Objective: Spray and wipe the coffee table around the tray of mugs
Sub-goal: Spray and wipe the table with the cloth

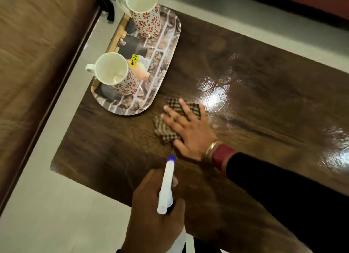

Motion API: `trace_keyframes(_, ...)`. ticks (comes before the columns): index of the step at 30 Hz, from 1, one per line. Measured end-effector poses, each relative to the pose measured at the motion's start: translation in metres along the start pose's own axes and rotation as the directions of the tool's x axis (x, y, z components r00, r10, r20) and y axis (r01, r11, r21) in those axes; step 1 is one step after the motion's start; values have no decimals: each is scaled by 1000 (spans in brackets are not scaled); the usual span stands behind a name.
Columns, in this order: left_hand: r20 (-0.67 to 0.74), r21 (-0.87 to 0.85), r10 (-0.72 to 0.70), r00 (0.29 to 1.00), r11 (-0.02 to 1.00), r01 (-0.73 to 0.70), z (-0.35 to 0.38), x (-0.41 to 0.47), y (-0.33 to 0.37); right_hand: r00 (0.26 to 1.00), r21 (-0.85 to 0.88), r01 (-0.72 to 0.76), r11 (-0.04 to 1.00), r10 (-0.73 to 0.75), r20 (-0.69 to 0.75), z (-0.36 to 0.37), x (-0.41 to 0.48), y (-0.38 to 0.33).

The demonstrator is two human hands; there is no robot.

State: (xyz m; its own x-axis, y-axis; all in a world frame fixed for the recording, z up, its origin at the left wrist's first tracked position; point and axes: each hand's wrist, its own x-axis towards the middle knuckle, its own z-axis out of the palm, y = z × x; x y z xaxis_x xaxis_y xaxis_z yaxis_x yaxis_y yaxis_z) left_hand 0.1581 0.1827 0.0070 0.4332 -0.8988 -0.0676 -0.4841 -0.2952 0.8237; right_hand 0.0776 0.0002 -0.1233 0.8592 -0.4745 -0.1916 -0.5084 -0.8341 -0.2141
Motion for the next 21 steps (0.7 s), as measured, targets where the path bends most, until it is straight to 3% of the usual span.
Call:
trace_keyframes(2, -24, 1, 11, 1000, 1000, -11, -3, -1, -4, 997, -20, 78, 997, -78, 0, 10, -31, -5)
trace_keyframes(4, -15, 7, 20, 1000, 1000, -20, -6, -6, -9, 999, -17, 27, 999, -28, -21, 11, -38, 5)
trace_keyframes(6, -28, 60, 53, 998, 997, -51, -7, -16, -12, 982, 43, -182, 982, 184, -40, 6, -24, 5)
trace_keyframes(9, -108, 100, 68, 992, 993, -57, -6, -34, -24, 887, 148, -449, 881, 459, -43, 3, 7, -27)
trace_keyframes(12, -122, 50, -12, 993, 999, 18, -12, -48, -24, 937, 140, -342, 929, 349, -24, 16, -10, -78)
trace_keyframes(16, -64, 75, -43, 997, 996, 48, -23, -57, -27, 987, 97, -158, 983, 158, 15, 42, -107, -128)
trace_keyframes(19, -72, 79, -17, 997, 997, 23, -29, -59, -35, 960, 50, -280, 959, 280, 3, 51, -159, -100)
trace_keyframes(21, -84, 112, 3, 996, 994, 7, -29, -59, -39, 879, 84, -475, 876, 476, 4, 49, -168, -72)
